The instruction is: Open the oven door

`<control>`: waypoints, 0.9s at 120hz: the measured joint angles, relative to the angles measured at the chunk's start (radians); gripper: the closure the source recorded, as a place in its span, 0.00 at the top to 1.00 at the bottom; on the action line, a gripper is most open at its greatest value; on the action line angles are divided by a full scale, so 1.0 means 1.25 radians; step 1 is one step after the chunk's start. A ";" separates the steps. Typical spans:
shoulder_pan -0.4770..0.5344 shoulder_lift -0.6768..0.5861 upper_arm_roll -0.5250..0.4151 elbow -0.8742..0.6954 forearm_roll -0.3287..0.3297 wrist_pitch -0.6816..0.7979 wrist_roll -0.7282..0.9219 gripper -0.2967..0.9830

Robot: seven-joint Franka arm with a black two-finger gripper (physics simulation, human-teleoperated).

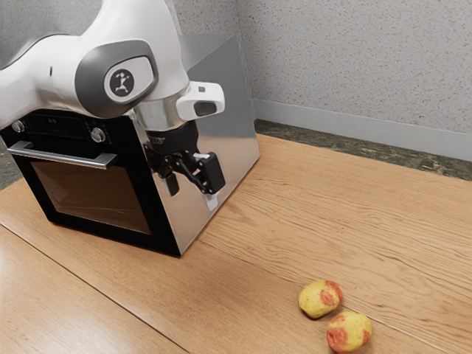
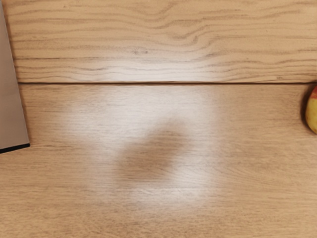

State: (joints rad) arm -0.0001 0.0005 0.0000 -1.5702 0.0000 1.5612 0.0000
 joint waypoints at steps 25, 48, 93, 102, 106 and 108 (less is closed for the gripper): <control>0.102 0.174 -0.076 0.362 0.014 -0.122 0.018 0.77; 0.107 0.175 -0.076 0.377 0.013 -0.166 0.029 0.77; 0.104 -0.770 0.122 -0.138 0.035 -0.136 0.219 0.77; 0.085 -0.819 0.246 -0.198 0.041 -0.064 0.345 0.77; 0.036 -0.826 0.286 -0.204 0.040 -0.038 0.408 0.77; 0.018 -0.827 0.300 -0.205 0.040 -0.027 0.439 0.77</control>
State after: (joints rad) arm 0.0224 -1.0334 0.3747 -1.8262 0.0503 1.5272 0.5487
